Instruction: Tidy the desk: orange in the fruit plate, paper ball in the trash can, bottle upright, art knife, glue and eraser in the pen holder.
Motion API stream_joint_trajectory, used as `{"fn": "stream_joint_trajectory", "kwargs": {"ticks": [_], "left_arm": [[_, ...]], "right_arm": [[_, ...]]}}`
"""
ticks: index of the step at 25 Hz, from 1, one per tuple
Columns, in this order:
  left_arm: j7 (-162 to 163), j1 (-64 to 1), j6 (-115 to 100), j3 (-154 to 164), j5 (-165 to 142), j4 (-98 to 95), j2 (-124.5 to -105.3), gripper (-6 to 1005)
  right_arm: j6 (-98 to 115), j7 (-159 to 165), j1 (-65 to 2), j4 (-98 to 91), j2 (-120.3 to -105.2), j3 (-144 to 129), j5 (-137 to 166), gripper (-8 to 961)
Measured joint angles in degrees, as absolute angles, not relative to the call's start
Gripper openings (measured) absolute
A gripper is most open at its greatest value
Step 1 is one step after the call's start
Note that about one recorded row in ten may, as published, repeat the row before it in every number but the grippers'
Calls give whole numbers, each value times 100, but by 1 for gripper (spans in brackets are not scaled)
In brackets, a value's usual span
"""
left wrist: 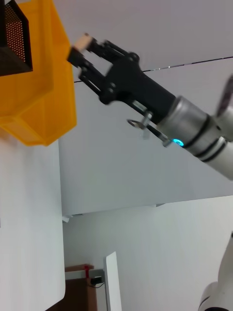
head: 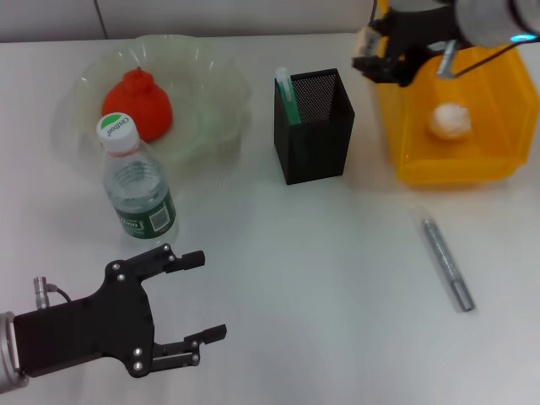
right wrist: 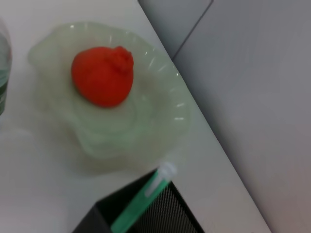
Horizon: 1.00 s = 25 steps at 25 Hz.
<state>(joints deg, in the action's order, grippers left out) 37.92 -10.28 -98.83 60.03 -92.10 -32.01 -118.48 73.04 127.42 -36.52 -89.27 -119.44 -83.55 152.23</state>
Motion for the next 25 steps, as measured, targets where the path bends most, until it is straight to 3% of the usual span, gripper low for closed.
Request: {"fn": "stream_joint_trajectory", "kwargs": {"ticks": [12,25], "left_arm": [[3799,-1029,-9887,6002,-9211,-3199,-11847,808],[3788,-1027,-9888,6003,-9211,-3199,-11848,809]], "right_arm": [[6541,13151,-4349,-7469,-11944,-8661,14832,428],[6870,13521,-4345,-7725,-11935,-8658,15029,505]]}}
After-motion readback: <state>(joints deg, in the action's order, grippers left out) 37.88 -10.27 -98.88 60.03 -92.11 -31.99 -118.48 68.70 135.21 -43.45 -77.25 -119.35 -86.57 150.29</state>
